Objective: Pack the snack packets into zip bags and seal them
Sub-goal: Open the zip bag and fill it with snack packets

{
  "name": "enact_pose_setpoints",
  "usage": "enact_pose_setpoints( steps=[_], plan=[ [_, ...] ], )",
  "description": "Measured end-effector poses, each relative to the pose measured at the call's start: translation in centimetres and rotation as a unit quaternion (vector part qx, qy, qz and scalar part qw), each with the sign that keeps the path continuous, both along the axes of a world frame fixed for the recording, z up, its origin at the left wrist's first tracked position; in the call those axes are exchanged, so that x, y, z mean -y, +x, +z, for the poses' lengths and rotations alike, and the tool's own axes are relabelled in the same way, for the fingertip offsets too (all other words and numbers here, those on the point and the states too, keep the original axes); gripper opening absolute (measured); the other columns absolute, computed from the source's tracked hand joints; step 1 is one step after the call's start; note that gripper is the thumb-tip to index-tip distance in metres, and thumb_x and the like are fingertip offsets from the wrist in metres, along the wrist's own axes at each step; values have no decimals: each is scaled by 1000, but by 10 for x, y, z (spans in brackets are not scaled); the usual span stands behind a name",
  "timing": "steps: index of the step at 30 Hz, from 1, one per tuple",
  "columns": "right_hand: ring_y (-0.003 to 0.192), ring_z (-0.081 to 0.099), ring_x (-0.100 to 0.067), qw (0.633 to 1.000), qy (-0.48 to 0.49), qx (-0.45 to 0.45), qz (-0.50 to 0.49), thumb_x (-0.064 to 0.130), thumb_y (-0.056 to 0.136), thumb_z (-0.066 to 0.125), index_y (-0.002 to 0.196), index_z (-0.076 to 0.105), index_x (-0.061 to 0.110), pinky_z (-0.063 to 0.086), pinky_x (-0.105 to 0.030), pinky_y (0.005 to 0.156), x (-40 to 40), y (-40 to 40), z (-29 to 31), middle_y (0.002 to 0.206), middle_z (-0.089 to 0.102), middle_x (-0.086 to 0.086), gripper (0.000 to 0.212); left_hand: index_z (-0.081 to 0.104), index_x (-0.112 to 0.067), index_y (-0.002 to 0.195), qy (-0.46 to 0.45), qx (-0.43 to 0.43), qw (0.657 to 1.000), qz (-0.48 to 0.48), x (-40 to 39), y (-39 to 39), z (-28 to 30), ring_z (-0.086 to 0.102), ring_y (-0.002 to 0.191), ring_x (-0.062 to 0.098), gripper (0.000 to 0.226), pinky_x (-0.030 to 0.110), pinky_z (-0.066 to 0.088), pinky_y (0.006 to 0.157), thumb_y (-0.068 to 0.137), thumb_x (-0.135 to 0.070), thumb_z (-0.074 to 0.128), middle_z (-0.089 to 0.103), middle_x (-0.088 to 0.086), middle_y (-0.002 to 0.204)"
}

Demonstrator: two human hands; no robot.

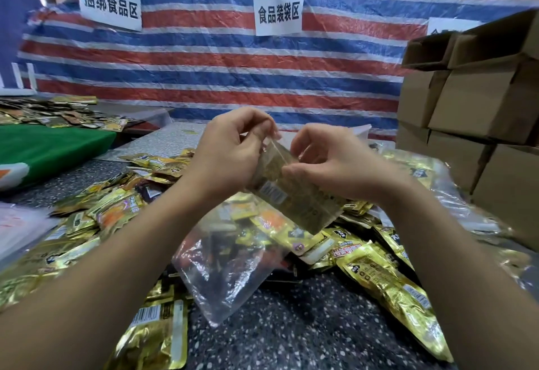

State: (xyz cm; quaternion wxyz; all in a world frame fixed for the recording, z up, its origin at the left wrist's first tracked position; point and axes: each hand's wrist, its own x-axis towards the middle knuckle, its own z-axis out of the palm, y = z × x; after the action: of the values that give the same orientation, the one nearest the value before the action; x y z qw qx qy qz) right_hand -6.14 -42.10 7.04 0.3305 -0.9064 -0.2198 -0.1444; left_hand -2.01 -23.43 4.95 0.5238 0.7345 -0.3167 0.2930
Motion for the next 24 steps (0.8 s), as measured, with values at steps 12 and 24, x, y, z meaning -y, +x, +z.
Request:
enact_pose_setpoints(
  steps=[12,24],
  plan=[
    [56,55,-29,997,-19,-51,51,34,97,60,81,75,6,42,-38,52,-1,0,-6,69,67,-12,35,69,-18,91,-2,45,999,26,3,-1,-1,62,78,-2,14,13,46,70,97,-11,58,70,-9,87],
    [65,61,-11,999,23,-18,-17,42,89,70,75,75,16,47,-26,56,4,0,1,75,72,-8,30,76,-22,82,63,-232,958,-159,-10,8,-5,68,67,12,27,24,52,56,80,-47,67,72,-2,75]
  ],
)
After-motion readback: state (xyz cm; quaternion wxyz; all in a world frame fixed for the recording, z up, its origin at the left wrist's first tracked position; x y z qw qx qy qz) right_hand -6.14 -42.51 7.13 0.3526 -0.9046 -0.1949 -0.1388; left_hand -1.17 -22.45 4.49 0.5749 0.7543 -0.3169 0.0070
